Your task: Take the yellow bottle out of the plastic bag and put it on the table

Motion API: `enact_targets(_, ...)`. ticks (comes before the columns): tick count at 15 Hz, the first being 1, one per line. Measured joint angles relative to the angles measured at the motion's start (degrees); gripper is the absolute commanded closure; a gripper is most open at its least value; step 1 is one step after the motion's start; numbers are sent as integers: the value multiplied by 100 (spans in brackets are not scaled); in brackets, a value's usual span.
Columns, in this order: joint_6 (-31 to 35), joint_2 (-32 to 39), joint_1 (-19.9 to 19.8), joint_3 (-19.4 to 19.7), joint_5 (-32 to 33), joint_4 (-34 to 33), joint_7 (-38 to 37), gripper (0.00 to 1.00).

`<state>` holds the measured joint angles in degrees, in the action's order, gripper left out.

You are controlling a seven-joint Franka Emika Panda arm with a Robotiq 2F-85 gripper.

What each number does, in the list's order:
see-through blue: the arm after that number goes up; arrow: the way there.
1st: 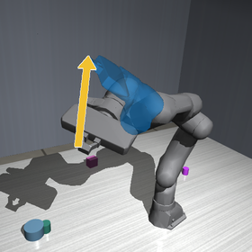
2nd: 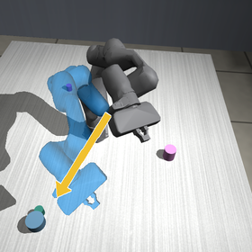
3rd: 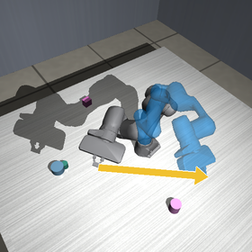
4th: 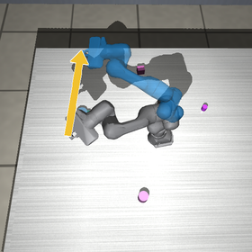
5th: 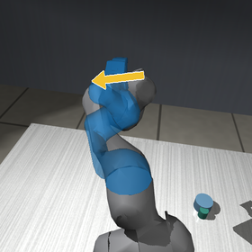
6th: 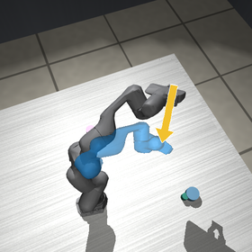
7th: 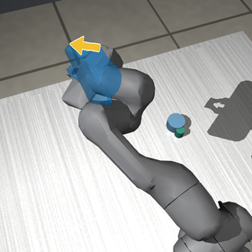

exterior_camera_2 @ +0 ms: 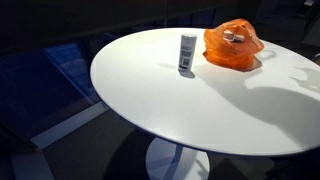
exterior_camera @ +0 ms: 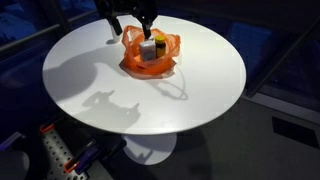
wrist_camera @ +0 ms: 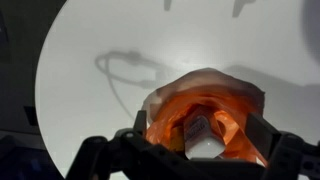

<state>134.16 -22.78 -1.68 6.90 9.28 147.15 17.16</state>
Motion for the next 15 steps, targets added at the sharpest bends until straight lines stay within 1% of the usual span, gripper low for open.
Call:
enact_targets(9, -2, 7, 12, -58, -8, -42, -25, 0)
enact_targets(12, -4, 68, 32, -143, -33, -203, -125, 0)
enact_targets(15, -19, 272, 35, -229, -58, -490, -329, 0)
